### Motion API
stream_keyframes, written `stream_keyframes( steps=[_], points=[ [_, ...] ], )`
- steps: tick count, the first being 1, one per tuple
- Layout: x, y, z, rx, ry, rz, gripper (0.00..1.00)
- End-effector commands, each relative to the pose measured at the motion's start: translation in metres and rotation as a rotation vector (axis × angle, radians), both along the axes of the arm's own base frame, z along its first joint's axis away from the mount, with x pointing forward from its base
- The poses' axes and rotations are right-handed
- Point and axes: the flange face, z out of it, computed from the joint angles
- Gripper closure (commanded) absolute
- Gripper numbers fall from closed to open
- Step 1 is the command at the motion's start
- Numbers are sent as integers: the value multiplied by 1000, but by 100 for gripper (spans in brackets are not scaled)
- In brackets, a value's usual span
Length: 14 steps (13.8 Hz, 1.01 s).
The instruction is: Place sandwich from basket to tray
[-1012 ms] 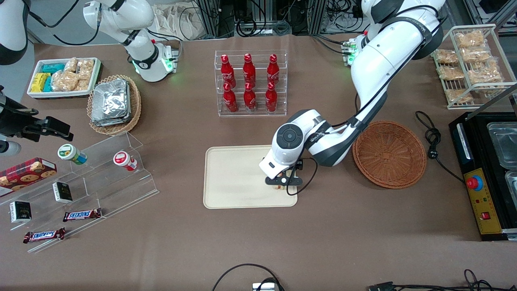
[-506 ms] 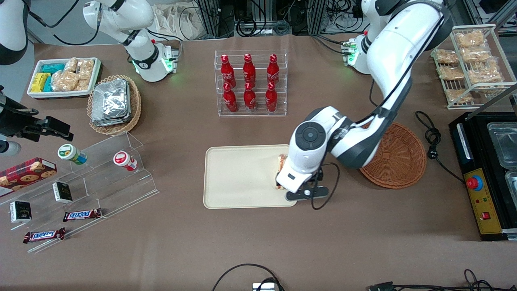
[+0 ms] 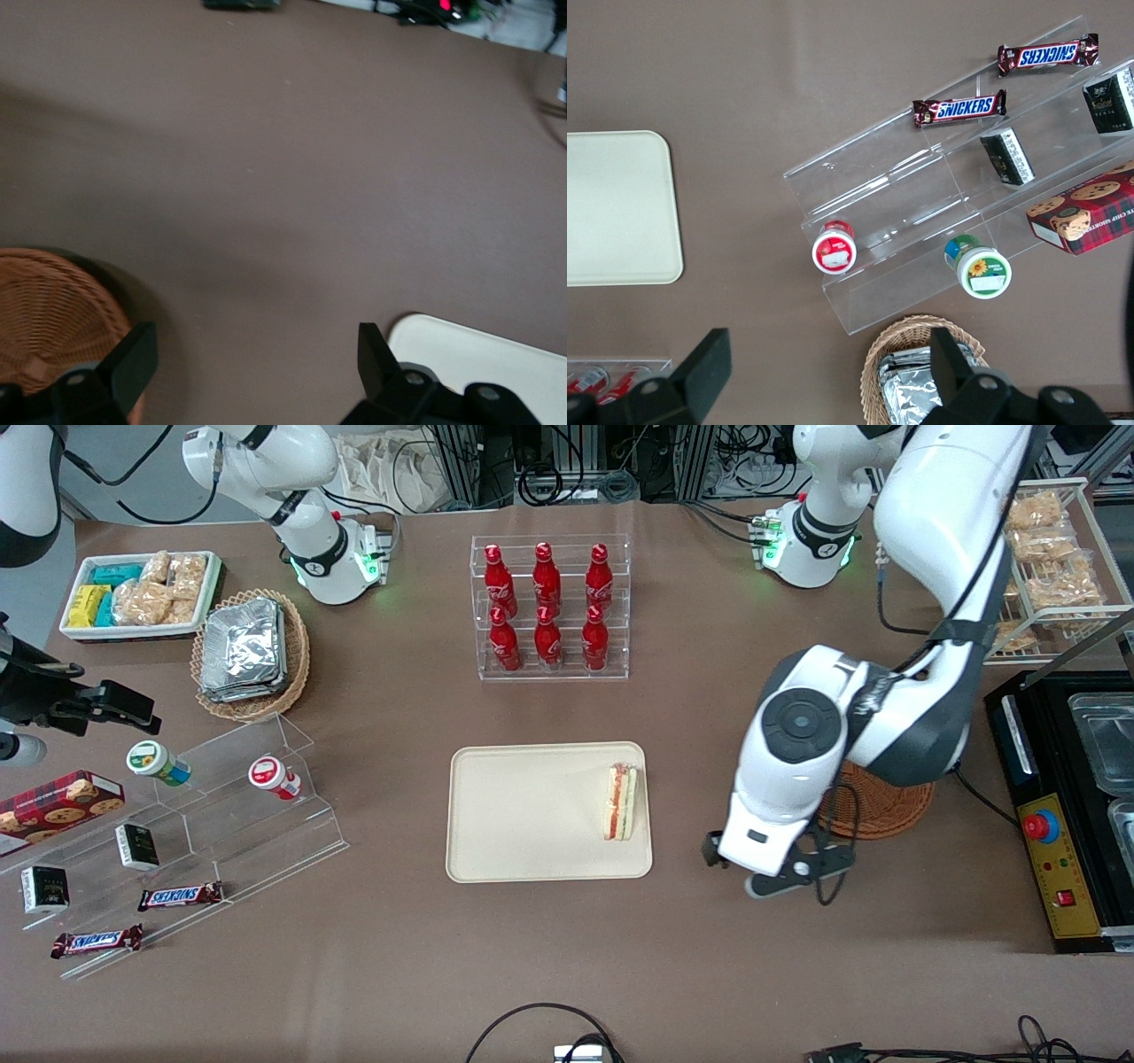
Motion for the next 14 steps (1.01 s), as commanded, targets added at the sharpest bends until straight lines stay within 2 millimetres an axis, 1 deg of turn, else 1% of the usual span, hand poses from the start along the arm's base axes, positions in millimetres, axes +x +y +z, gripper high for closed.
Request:
stream_keyframes(
  steps=[1,2,4,5,8,9,10,11,12,13,14],
  points=[
    [-2,37,26,9,38,-20,0],
    [-2,48,35,8,45,-41,0],
    [-1,72,43,12,74,-37,0],
    [0,79,48,10,72,-42,0],
    [-3,87,48,38,109,-84,0],
    [-3,88,52,41,109,-109,0],
    [-7,90,60,54,102,-131,0],
    [-6,107,62,72,105,-127,0],
    [-8,115,69,82,107,-148,0],
    [-13,119,75,63,117,-174,0],
    [-17,134,85,52,120,-178,0]
  ],
)
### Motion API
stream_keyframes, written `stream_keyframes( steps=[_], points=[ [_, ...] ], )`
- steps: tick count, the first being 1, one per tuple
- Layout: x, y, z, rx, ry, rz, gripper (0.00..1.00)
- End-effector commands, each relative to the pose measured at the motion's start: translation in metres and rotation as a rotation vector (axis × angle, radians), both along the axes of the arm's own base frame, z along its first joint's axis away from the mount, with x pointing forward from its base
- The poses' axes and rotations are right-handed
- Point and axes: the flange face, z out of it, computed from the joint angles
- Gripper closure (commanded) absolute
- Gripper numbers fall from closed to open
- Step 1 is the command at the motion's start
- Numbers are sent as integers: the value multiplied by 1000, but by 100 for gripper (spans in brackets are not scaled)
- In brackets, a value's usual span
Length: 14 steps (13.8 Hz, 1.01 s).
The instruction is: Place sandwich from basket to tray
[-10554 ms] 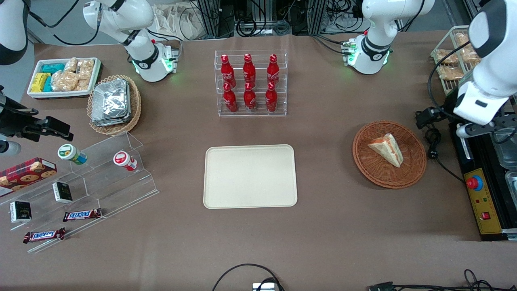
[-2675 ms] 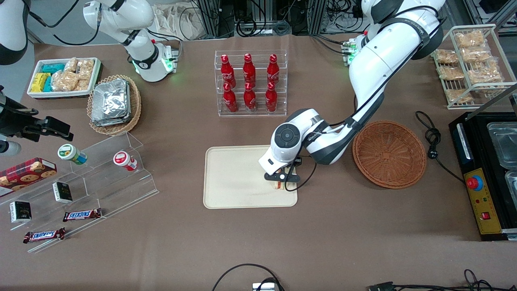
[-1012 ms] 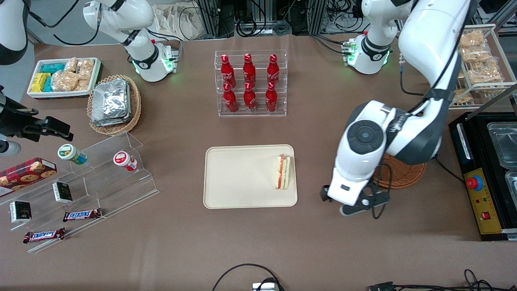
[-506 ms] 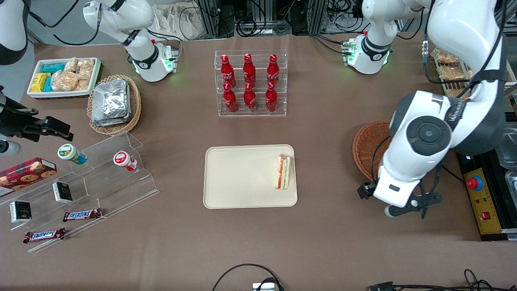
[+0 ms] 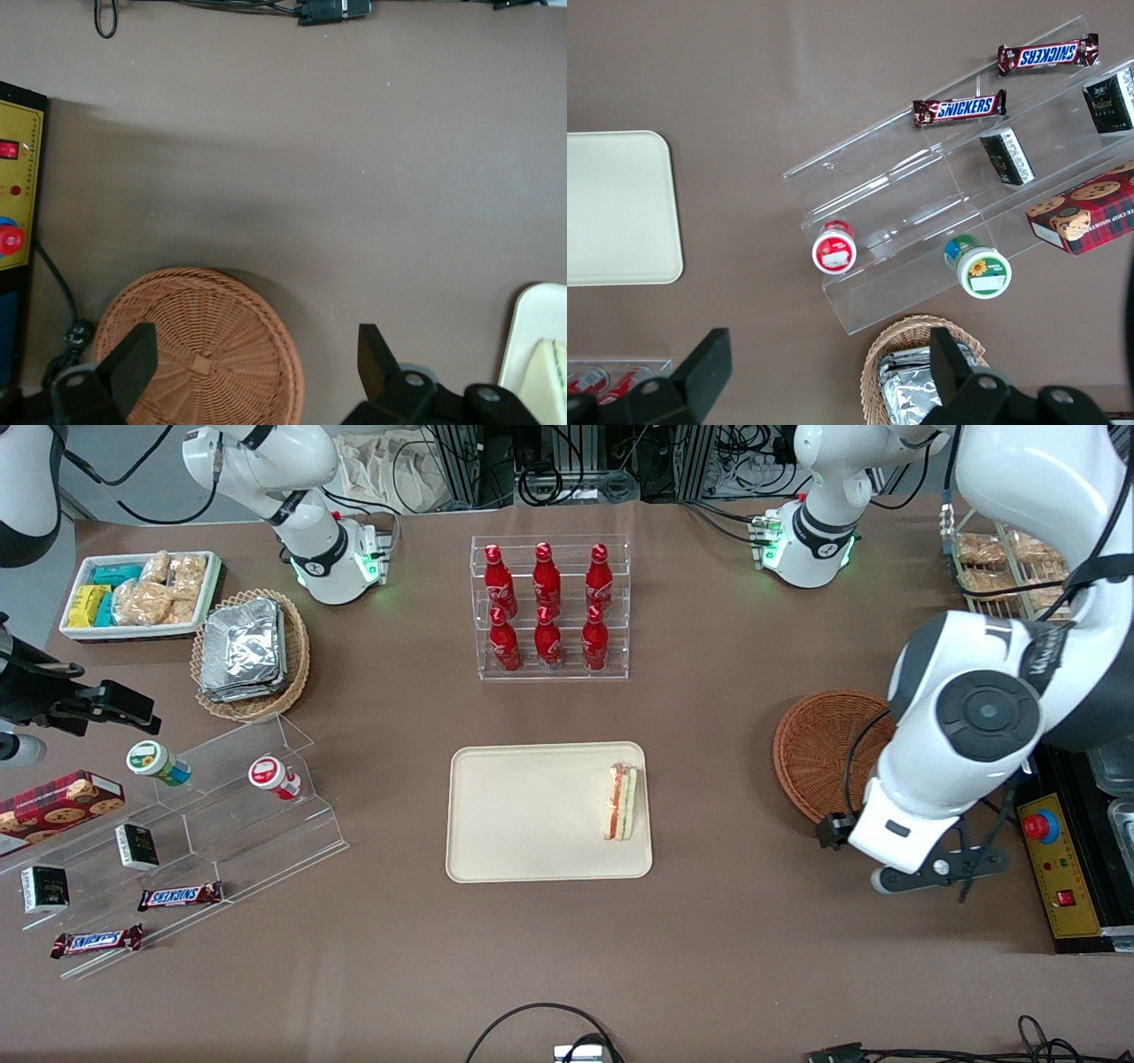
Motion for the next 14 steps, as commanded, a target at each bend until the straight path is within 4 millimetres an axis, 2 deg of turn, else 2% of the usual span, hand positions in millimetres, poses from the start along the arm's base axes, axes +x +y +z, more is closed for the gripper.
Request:
stream_keyframes(
  steps=[1,2,7,11,13,14],
  points=[
    [-23,31,29,-5,19,-30,0],
    [-29,37,37,-13,21,-52,0],
    [-63,91,86,-83,17,-94,0],
    [-99,125,124,-124,34,-139,0],
    [-111,130,137,-151,45,-160,0],
    [-115,125,142,-164,43,-168,0]
  ],
)
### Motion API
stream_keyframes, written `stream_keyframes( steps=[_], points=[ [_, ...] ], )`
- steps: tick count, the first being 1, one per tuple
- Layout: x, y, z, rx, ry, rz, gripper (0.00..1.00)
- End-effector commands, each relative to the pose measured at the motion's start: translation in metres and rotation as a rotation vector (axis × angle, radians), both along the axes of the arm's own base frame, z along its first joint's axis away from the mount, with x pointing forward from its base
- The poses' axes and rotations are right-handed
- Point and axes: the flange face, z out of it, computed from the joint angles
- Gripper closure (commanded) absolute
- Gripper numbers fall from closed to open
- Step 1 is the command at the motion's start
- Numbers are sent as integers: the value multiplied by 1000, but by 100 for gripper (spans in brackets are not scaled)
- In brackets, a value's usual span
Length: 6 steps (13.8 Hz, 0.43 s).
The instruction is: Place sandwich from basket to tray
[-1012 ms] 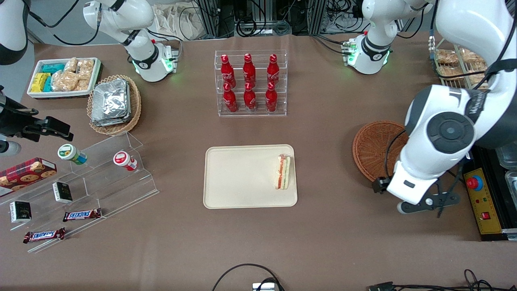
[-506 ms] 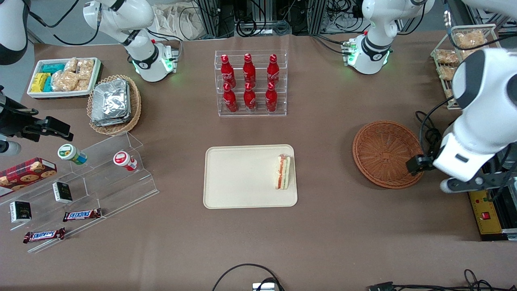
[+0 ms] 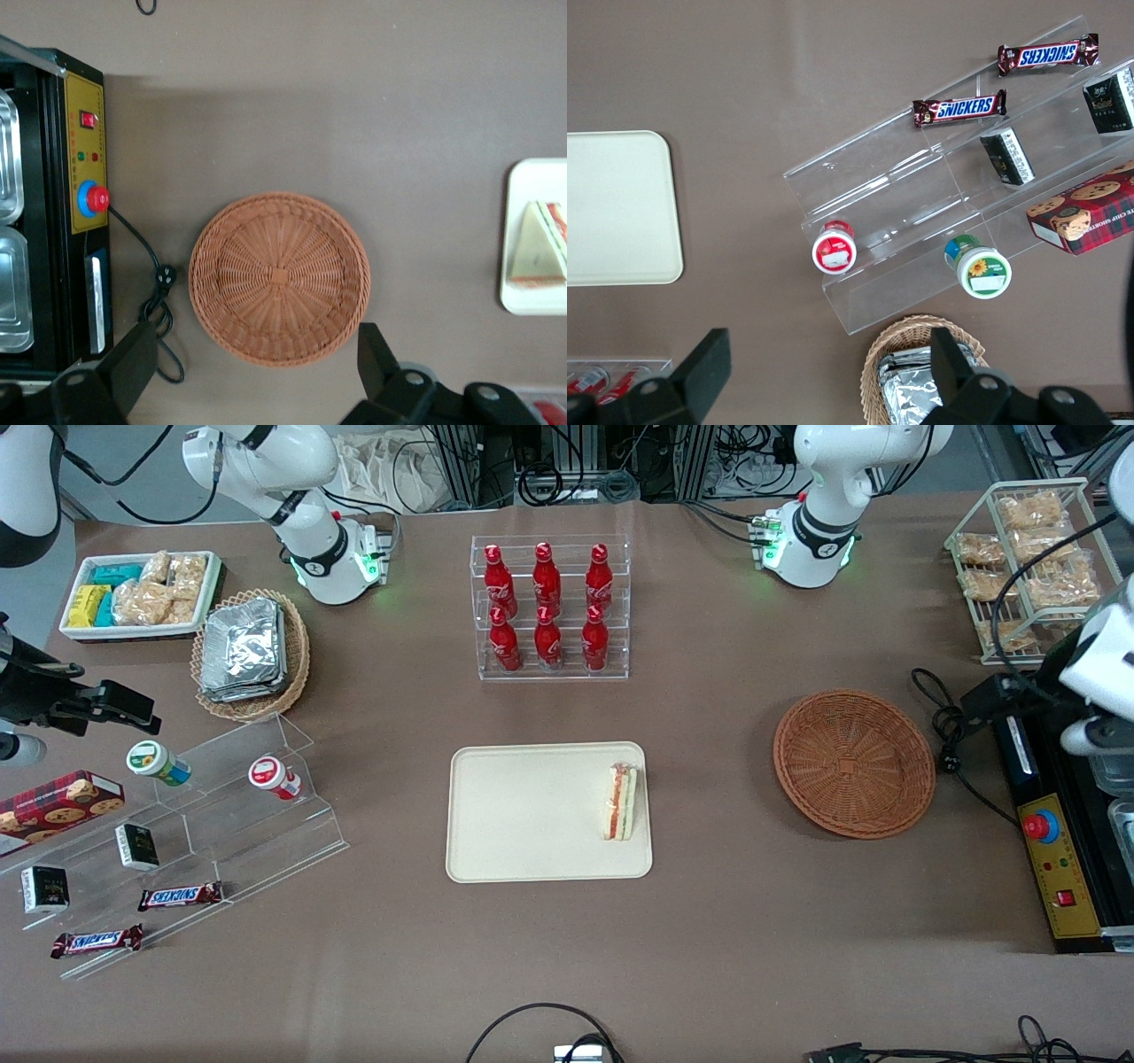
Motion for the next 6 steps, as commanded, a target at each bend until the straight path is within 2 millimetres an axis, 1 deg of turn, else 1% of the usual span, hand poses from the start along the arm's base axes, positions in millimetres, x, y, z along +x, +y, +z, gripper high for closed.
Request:
stream_keyframes(
  steps=[1,4,5,6],
  points=[
    [-21,-6,12,-29,8,-28,0],
    [-38,-7,31,-28,4,-32,0],
    [-42,-8,35,-27,5,-32,0],
    [-44,-9,32,-30,16,-33,0]
  ],
)
